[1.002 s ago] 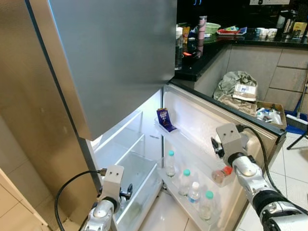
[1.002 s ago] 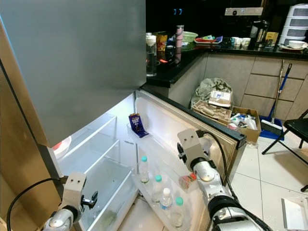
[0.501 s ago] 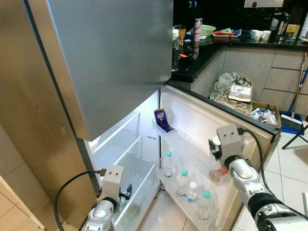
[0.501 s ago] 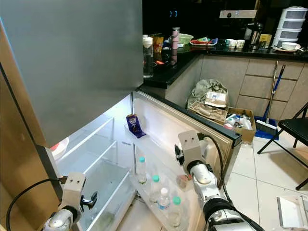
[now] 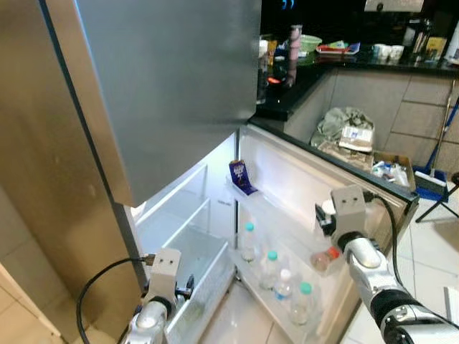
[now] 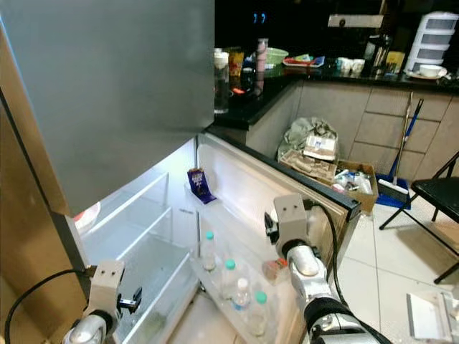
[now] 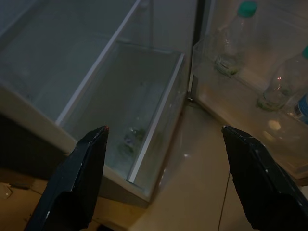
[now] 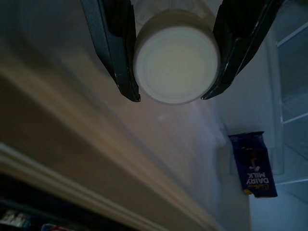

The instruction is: Restocking fridge

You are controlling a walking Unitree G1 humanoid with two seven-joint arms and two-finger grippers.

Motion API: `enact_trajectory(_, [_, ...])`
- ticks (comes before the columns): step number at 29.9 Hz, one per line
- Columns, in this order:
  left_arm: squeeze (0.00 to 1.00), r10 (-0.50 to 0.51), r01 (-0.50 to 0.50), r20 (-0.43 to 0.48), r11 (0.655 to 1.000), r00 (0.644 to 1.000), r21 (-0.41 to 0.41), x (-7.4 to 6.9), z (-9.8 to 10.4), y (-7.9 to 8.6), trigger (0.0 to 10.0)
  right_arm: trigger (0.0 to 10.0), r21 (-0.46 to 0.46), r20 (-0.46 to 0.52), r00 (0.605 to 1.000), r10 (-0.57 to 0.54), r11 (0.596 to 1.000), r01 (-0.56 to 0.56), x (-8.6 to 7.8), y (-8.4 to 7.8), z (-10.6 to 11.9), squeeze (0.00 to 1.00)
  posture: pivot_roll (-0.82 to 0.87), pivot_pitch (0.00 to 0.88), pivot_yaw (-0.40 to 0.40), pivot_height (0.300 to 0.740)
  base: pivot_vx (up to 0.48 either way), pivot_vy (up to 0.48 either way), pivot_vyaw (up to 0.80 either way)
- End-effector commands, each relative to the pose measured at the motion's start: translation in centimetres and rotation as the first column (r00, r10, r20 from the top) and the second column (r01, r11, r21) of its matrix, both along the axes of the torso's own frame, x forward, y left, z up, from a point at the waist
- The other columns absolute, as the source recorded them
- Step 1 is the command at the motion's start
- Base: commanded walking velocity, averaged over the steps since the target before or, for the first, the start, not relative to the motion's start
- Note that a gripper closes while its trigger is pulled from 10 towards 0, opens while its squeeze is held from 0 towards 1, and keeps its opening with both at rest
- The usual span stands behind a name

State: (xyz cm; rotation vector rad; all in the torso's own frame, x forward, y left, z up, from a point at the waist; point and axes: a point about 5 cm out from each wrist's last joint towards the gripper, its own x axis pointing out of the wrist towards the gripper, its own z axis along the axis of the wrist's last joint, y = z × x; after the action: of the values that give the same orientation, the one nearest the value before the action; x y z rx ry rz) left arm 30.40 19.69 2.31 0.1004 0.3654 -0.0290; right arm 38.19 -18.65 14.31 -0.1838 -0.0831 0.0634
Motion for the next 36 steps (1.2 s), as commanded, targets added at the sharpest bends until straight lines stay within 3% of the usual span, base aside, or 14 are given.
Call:
enact_trajectory(1, [0.00,0.019,-0.019,0.007,1.000,1.000,0.006,-0.2,0.0,0.7,10.0,10.0,0.004,0.057,0.998,-0.008,1.000,0.007,0.3,-0.2,1.3,0.00,0.01,0.075,-0.056,0.740,0.000,0.000,0.00])
enact_trajectory(9, [0.00,0.021,-0.021,0.001,1.000,1.000,0.017,-0.4,0.0,1.1,10.0,10.0,-0.014,0.029,0.999,-0.017,1.000,0.018,0.3,-0.3,0.9,0.00,0.02,0.104,-0.055,0.740,0.000,0.000,0.00])
enact_trajectory(24, [0.00,0.011,-0.011,-0.001,1.000,1.000,0.025,-0.4,0.1,1.1,10.0,10.0,0.060,-0.019,0.998,-0.053,0.997,0.054,-0.2,-0.7,-0.5,0.00,0.02,0.111,-0.041,0.740,0.000,0.000,0.00])
enact_trajectory(26, [0.00,0.011,-0.011,-0.002,1.000,1.000,0.025,-0.4,0.1,1.1,10.0,10.0,0.065,-0.021,0.998,-0.052,0.996,0.053,-0.2,-0.7,-0.5,0.05,0.01,0.111,-0.041,0.740,0.000,0.000,0.00])
enact_trajectory(27, [0.00,0.010,-0.010,-0.002,1.000,1.000,0.025,-0.4,0.1,1.0,10.0,10.0,0.077,-0.027,0.998,-0.049,0.996,0.051,-0.2,-0.7,-0.6,0.47,0.01,0.109,-0.040,0.740,0.000,0.000,0.00])
enact_trajectory(28, [0.00,0.010,-0.010,-0.002,1.000,1.000,0.025,-0.4,0.1,1.0,10.0,10.0,0.077,-0.027,0.998,-0.049,0.996,0.051,-0.2,-0.7,-0.6,0.47,0.01,0.109,-0.040,0.740,0.000,0.000,0.00])
enact_trajectory(29, [0.00,0.009,-0.009,-0.003,1.000,1.000,0.025,-0.4,0.1,1.0,10.0,10.0,0.087,-0.034,0.998,-0.054,0.995,0.057,-0.2,-0.8,-0.7,1.00,0.01,0.109,-0.040,0.740,0.000,0.000,0.00])
enact_trajectory(36, [0.00,0.006,-0.006,-0.007,1.000,1.000,0.027,-0.5,0.1,1.1,10.0,10.0,0.079,-0.042,0.996,-0.085,0.993,0.088,-0.2,-1.0,-0.8,0.97,0.01,0.107,-0.033,0.740,0.000,0.000,0.00])
